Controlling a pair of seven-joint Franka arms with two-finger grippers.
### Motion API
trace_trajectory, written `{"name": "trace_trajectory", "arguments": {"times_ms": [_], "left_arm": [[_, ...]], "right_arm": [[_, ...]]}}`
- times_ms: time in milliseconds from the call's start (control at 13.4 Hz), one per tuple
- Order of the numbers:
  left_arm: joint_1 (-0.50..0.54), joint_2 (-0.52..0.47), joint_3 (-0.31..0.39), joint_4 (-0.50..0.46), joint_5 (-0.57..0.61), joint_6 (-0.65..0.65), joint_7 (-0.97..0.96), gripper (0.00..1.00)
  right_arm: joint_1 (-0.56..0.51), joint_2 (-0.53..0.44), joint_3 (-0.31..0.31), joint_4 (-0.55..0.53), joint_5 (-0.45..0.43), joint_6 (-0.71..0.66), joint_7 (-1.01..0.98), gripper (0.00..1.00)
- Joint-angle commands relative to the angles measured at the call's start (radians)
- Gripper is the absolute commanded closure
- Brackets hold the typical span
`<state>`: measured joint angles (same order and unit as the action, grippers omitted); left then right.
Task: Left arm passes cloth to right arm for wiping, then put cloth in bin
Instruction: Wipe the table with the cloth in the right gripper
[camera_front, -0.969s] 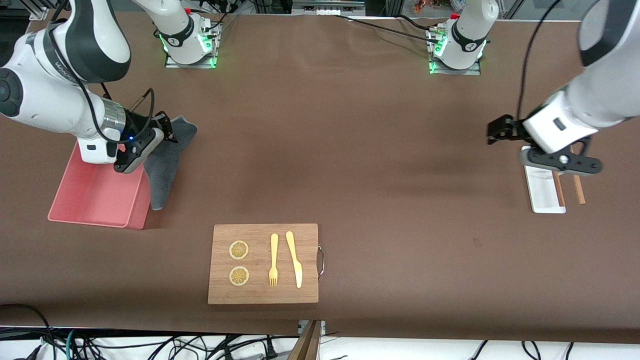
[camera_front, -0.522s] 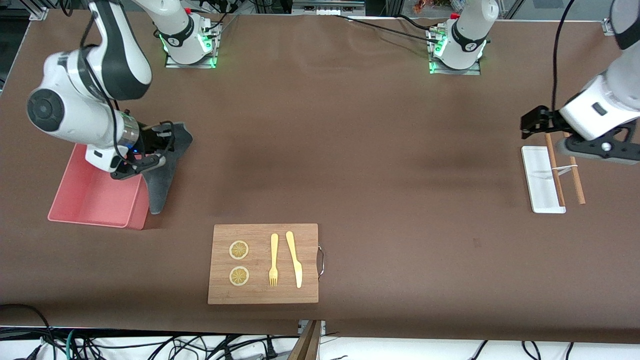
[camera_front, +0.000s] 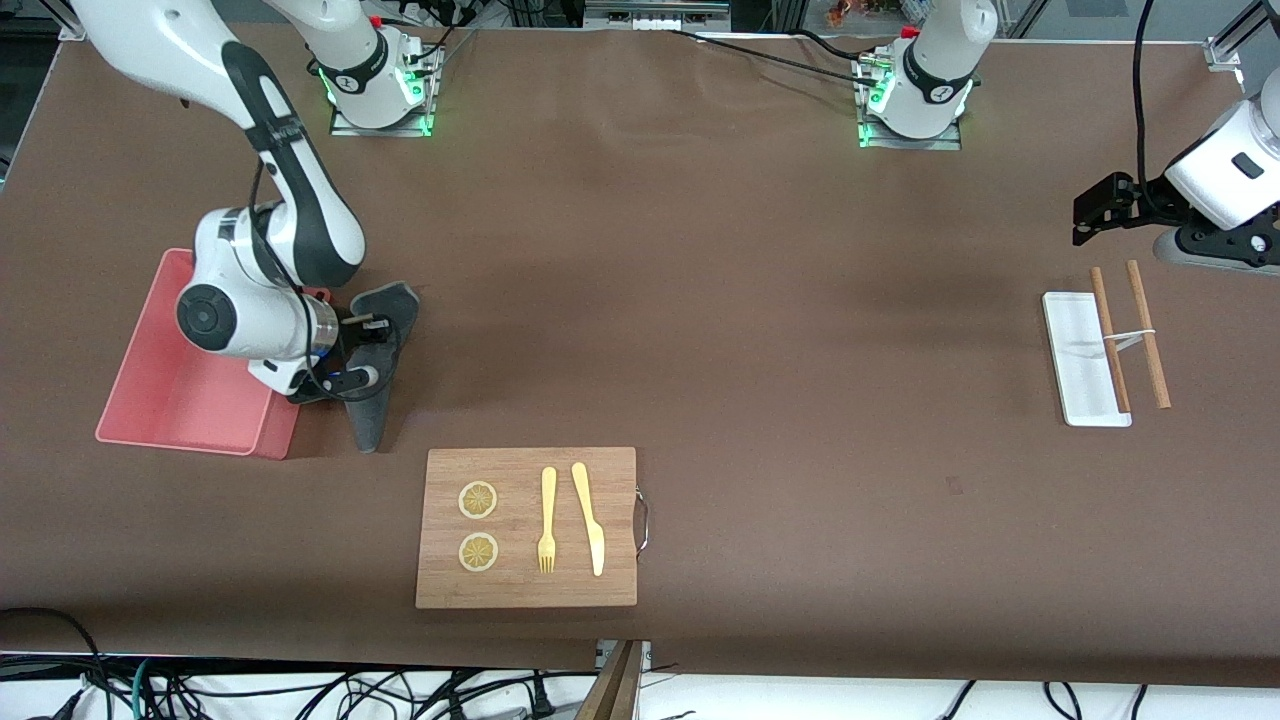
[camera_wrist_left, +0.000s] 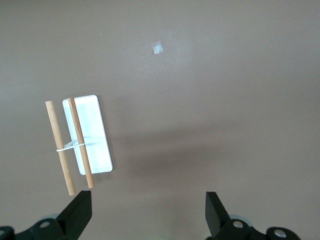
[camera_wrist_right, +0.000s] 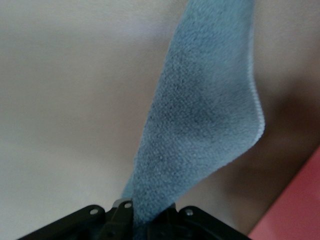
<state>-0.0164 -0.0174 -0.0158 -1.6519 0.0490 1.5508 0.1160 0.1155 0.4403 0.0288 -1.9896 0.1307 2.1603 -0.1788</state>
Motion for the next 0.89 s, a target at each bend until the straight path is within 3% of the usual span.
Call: {"name": "trace_trajectory", "arguments": {"times_ms": [0,149,373,820], "left_arm": [[0.009,0.002,0.002,-0.020,-0.006,0.017,0.022,0.00],[0.009,0.004,0.002,-0.016,-0.011,0.018,0.022,0.00],[0.004,0.004,0.000,-0.014,-0.011,0.015,0.014,0.00],[-0.007,0.017,-0.001,0.004,-0.012,0.015,0.010,0.00]], "right_arm": [[-0.004,0.031,0.013,0.018,0.000,0.032,0.030,1.00],[0.025,0.058,0.016,0.037,0.021,0.044,0.085,1.00],[0.102,0.092,0.016,0.086,0.131,0.042,0.148,1.00],[0.280,0.153,0.014,0.195,0.271,0.046,0.369,1.00]]}}
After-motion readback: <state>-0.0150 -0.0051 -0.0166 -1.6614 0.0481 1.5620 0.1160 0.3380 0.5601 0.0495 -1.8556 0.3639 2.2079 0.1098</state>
